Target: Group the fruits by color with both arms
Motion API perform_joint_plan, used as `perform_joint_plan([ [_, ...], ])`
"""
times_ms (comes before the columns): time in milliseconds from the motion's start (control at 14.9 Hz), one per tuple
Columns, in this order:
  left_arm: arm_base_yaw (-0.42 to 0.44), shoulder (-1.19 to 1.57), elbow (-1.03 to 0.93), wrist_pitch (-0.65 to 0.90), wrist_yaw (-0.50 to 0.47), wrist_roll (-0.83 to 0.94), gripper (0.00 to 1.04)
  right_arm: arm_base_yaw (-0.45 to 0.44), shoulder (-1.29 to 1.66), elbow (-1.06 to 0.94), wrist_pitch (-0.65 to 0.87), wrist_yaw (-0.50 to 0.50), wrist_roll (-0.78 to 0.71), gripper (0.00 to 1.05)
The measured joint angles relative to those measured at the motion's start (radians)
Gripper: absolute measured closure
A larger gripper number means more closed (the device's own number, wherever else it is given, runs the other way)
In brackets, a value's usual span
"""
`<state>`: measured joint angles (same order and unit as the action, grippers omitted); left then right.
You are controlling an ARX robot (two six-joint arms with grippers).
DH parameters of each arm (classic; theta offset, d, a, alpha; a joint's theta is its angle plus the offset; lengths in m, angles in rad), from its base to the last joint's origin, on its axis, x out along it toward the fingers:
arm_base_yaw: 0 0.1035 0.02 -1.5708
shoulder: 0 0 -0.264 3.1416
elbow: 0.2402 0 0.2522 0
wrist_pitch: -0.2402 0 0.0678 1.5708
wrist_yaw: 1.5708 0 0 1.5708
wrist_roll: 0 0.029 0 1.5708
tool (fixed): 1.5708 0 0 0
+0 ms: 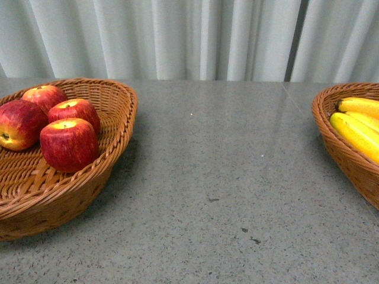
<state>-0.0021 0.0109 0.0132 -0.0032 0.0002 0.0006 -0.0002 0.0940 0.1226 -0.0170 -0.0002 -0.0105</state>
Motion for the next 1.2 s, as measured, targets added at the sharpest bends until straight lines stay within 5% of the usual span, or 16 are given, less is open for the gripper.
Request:
perform_joint_plan([
  [1070,0.000,0.000,0.000,0.000,0.000,0.000,0.07,0.000,-0.090,-0.111,0.013,0.000,0.003,1.03],
  [1204,0.000,0.000,0.000,0.000,0.000,0.000,0.07,0.000,-0.090,-0.111,0.013,0.000,0.003,0.79],
])
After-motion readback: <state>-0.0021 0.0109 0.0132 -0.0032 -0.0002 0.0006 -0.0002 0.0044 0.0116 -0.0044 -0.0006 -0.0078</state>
